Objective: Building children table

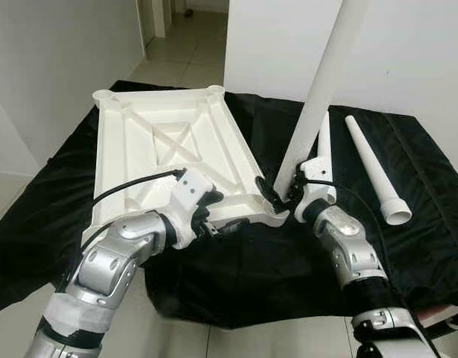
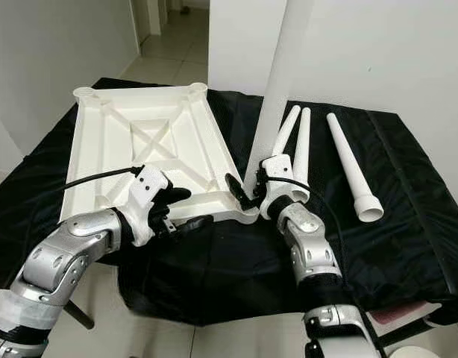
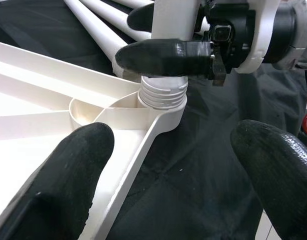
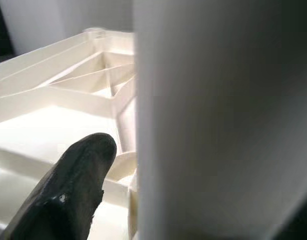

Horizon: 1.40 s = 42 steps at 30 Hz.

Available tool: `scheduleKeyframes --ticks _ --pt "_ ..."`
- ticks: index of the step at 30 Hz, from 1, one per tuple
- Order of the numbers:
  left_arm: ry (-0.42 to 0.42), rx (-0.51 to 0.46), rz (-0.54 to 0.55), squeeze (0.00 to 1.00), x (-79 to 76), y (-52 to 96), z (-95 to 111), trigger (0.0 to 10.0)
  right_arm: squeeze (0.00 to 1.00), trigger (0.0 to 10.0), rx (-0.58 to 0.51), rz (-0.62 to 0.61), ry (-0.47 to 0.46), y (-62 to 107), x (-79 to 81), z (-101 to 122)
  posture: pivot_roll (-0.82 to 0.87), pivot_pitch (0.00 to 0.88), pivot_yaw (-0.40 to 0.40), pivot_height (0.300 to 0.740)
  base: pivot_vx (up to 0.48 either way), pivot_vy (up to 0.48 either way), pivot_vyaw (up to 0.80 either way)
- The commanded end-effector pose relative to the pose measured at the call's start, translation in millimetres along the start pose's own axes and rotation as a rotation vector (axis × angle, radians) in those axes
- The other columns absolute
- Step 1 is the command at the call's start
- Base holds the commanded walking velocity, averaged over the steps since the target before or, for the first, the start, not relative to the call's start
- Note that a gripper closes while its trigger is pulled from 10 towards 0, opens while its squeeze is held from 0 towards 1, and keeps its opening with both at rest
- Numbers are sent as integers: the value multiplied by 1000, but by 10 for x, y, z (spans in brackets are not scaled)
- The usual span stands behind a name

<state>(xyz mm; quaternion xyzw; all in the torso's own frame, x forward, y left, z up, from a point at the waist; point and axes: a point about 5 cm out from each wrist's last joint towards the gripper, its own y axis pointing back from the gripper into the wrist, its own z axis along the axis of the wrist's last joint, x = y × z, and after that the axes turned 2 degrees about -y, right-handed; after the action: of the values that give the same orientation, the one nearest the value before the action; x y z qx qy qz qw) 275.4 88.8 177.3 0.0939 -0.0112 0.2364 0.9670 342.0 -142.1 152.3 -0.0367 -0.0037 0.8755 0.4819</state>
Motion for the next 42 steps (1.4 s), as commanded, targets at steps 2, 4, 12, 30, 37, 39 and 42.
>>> scheduleKeyframes --ticks 2,4,12,30,37,39,42 --pt "-10 -12 21 0 27 -21 38 10000 0 4314 25 56 -1 -12 -1 -54 72 0 -34 740 0 0 0" --pt "-3 -22 22 0 30 -23 56 10000 0 4118 37 65 2 -16 -10 -73 74 0 -37 740 0 0 0" --pt "17 -51 27 0 24 -23 98 10000 0 0 110 78 -2 16 -52 -242 78 0 -49 740 0 0 0" --pt "34 -42 26 0 -3 -9 60 10000 0 10000 85 -227 -151 -29 1 -221 64 18 -51 740 0 0 0" --pt "40 -41 19 0 -32 -16 48 10000 0 10000 66 -556 -259 -50 129 -197 60 21 -52 740 0 0 0" --pt "41 -41 18 0 -40 -15 45 10000 0 10000 51 -628 -283 -43 161 -185 59 22 -52 740 0 0 0" --pt "46 -41 13 0 -43 -28 46 10000 0 10000 19 -683 -305 -86 311 -135 57 23 -52 740 0 0 0"
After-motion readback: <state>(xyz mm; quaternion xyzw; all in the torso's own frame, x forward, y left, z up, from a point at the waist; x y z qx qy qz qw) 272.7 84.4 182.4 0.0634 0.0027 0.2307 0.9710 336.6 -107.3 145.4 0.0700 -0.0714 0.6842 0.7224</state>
